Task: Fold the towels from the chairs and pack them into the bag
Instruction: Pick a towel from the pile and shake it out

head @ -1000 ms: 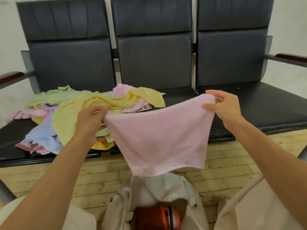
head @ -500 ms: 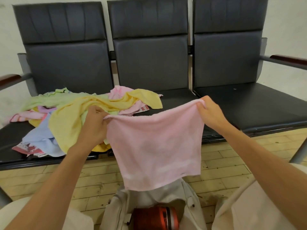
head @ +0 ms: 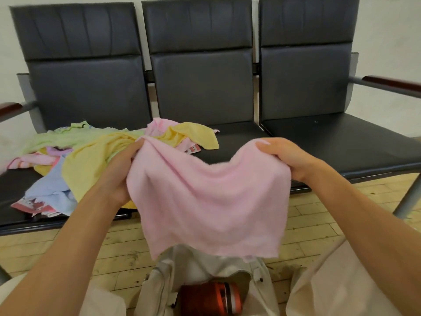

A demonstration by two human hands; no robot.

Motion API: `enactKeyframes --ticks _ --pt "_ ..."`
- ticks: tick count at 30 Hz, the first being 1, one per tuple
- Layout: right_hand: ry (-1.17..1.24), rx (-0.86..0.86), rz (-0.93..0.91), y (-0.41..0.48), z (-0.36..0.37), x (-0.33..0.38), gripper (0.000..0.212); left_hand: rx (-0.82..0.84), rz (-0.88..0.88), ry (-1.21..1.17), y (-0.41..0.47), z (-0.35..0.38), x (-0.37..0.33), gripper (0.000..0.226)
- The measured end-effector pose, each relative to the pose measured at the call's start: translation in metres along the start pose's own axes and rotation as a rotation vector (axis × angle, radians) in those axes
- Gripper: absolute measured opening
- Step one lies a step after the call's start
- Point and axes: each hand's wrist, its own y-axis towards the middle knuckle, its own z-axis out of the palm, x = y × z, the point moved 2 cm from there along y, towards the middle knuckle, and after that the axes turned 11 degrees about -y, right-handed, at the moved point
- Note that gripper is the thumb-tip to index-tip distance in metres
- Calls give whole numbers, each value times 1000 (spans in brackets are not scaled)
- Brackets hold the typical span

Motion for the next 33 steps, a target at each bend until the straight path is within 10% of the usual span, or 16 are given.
enactKeyframes --ticks 4,10,20,33 --pt "143 -269 -40 -1 -13 6 21 6 113 2 -2 2 -11 26" --pt "-509 -708 -169 19 -28 -6 28 -241 688 980 24 -24 -8 29" --pt "-720 -729 -191 17 -34 -16 27 -183 725 1060 26 -33 -10 29" --pt "-315 -748 -105 19 -30 -11 15 -234 777 1075 27 -34 -10 22"
